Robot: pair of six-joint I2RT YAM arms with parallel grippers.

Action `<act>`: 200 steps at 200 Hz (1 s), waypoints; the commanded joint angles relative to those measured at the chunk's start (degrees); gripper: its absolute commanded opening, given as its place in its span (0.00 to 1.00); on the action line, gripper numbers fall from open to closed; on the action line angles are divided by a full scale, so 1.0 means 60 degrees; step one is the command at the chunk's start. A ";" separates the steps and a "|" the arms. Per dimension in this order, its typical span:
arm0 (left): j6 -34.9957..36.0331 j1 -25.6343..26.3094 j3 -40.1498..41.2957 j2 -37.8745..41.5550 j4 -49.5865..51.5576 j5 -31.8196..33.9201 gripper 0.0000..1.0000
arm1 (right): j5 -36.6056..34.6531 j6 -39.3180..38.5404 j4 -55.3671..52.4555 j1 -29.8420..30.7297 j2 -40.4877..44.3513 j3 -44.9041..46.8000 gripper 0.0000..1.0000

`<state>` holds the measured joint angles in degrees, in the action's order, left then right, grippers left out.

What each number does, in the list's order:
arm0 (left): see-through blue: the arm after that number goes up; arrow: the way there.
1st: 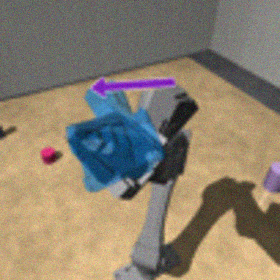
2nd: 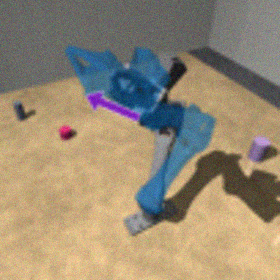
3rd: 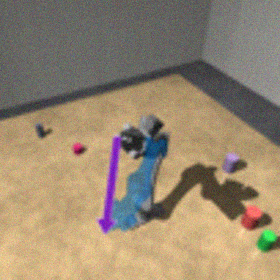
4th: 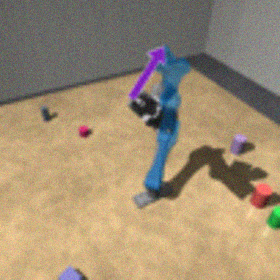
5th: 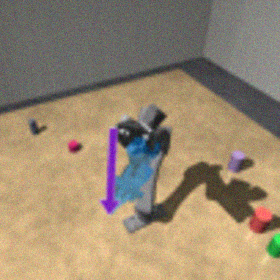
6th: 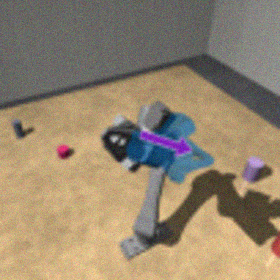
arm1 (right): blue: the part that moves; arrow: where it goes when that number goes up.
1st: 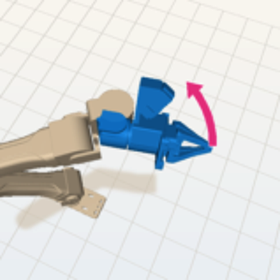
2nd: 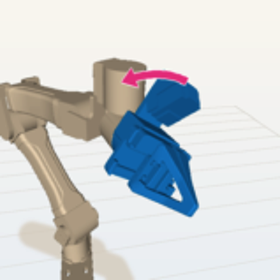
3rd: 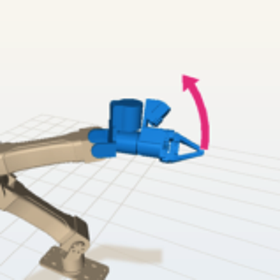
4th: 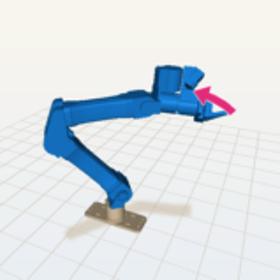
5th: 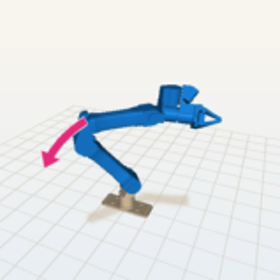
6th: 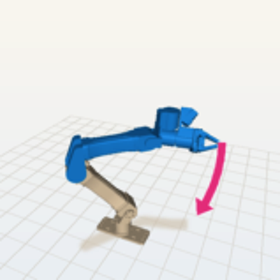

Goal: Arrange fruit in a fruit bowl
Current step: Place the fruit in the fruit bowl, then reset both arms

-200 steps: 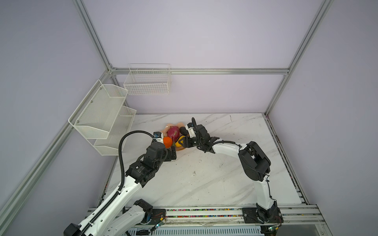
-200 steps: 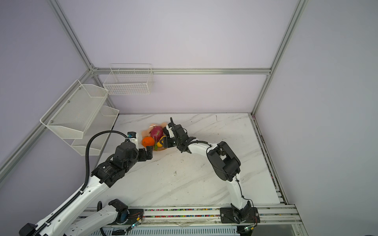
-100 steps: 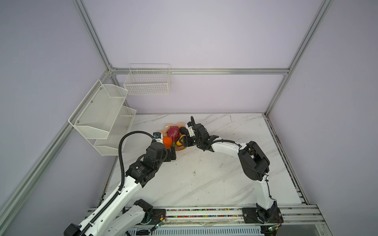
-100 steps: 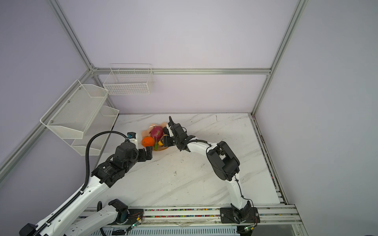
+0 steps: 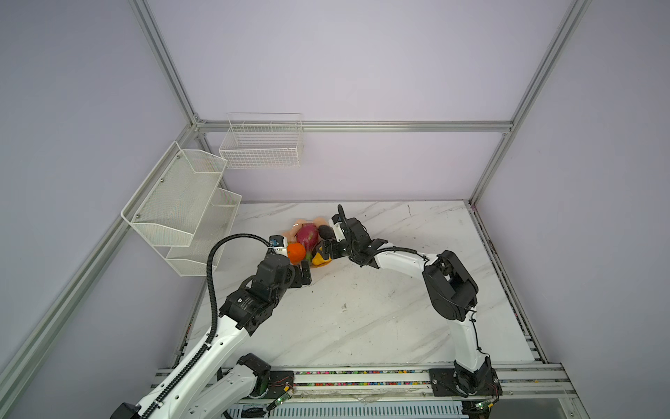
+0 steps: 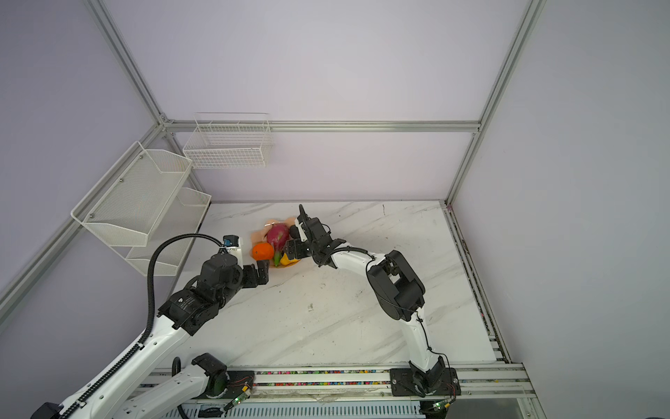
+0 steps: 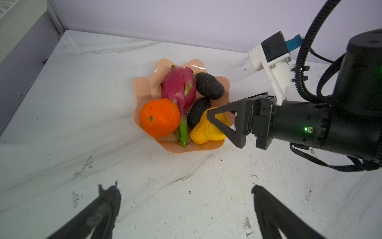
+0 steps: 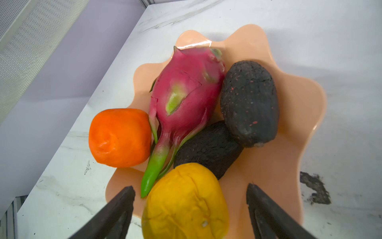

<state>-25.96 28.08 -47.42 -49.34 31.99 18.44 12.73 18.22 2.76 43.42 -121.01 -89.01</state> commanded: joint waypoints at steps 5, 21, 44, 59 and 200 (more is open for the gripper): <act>0.0034 -0.0079 0.0316 0.0133 -0.0246 -0.0075 1.00 | -0.0219 -0.0253 -0.0254 0.0056 0.0477 -0.0274 0.89; 0.0056 -0.0070 0.0269 0.0097 -0.0253 -0.0078 1.00 | -0.0182 -0.0281 -0.0255 0.0054 0.0581 -0.0302 0.90; 0.0105 -0.0080 0.0300 0.0059 -0.0306 -0.0070 1.00 | -0.0355 -0.0446 -0.0234 0.0044 0.1088 -0.0239 0.91; 0.0158 -0.0078 0.0327 0.0032 -0.0322 0.0057 1.00 | -0.0611 -0.0527 -0.0255 -0.0042 0.1643 -0.0036 0.93; 0.0071 -0.2392 0.3429 0.0037 -0.3434 0.3494 1.00 | -0.4367 -0.1516 0.3729 -0.5272 0.9769 0.9139 0.97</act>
<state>-25.50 19.42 -33.89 -49.91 25.36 42.11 -9.06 13.82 14.52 12.32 -61.41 -41.45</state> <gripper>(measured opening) 0.998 0.974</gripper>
